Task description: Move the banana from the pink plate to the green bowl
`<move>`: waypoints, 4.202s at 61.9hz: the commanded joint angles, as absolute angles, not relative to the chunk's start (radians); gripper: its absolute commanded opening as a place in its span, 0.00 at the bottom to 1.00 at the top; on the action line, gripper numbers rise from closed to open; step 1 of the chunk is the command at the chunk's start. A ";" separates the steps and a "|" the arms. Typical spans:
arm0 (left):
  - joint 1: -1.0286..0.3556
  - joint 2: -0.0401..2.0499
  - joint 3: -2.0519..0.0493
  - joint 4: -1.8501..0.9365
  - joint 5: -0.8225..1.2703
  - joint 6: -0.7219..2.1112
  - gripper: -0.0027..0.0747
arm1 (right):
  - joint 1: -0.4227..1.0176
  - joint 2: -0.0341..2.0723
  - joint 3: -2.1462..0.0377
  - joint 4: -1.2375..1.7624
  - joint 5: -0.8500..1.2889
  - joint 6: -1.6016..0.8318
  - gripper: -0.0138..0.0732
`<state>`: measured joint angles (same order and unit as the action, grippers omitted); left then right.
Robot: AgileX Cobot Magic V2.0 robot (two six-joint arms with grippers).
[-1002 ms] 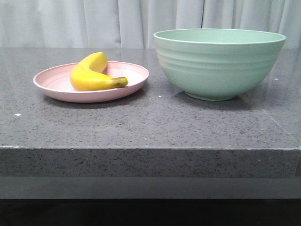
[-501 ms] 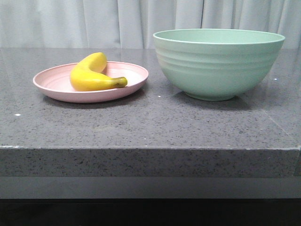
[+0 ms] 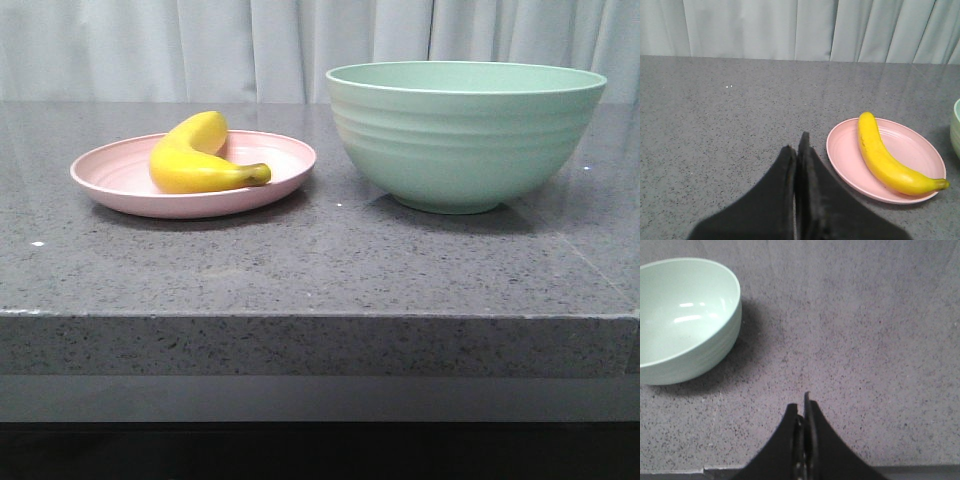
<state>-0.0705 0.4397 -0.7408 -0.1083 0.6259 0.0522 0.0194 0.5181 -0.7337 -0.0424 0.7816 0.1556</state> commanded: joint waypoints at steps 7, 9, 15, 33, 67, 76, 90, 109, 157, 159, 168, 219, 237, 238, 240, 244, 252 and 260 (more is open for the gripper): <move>-0.069 0.480 -0.769 -0.106 0.560 0.048 0.01 | 0.014 0.553 -0.767 -0.056 0.722 0.148 0.09; -0.069 0.486 -0.769 -0.106 0.560 0.048 0.02 | 0.014 0.555 -0.767 -0.056 0.724 0.148 0.10; -0.069 0.505 -0.769 -0.106 0.559 0.066 0.18 | 0.014 0.555 -0.767 -0.056 0.725 0.147 0.27; -0.099 0.585 -0.771 -0.184 0.552 0.151 0.79 | 0.014 0.555 -0.767 -0.048 0.725 0.147 0.83; -0.475 1.057 -1.025 -0.080 0.573 0.059 0.76 | 0.014 0.555 -0.767 -0.029 0.725 0.147 0.82; -0.511 1.217 -1.169 0.056 0.701 -0.147 0.76 | 0.014 0.555 -0.767 -0.029 0.726 0.147 0.82; -0.509 1.451 -1.389 0.051 0.882 -0.192 0.76 | 0.014 0.555 -0.767 -0.028 0.730 0.147 0.82; -0.509 1.658 -1.560 0.050 0.959 -0.267 0.76 | 0.014 0.555 -0.767 -0.026 0.746 0.147 0.82; -0.497 1.809 -1.592 0.073 0.924 -0.370 0.76 | 0.014 0.555 -0.767 -0.026 0.752 0.147 0.82; -0.497 1.811 -1.592 0.073 0.924 -0.370 0.76 | 0.014 0.555 -0.767 -0.026 0.752 0.147 0.82; -0.497 1.810 -1.592 0.059 0.934 -0.372 0.66 | 0.014 0.555 -0.767 -0.026 0.752 0.147 0.82; -0.497 1.639 -1.677 0.045 0.979 -0.264 0.28 | 0.014 0.555 -0.767 -0.026 0.746 0.147 0.82; -0.497 1.380 -1.495 -0.046 0.935 -0.074 0.28 | 0.014 0.555 -0.767 -0.026 0.749 0.147 0.82; -0.497 1.366 -1.480 -0.056 0.930 -0.061 0.28 | 0.014 0.555 -0.767 -0.026 0.749 0.147 0.82; -0.497 1.339 -1.449 -0.075 0.921 -0.039 0.28 | 0.014 0.555 -0.767 -0.026 0.749 0.147 0.82; -0.497 1.286 -1.379 -0.119 0.904 0.000 0.28 | 0.014 0.555 -0.767 -0.026 0.749 0.147 0.82; -0.497 1.178 -1.255 -0.272 0.867 0.137 0.28 | 0.014 0.555 -0.767 -0.007 0.753 0.147 0.82; -0.497 1.113 -1.168 -0.474 0.821 0.314 0.28 | 0.014 0.577 -0.777 0.078 0.774 0.085 0.82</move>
<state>-0.4995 1.1782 -1.1896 -0.3062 0.9255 0.1853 0.0194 0.5509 -0.7358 0.0212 0.8205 0.1392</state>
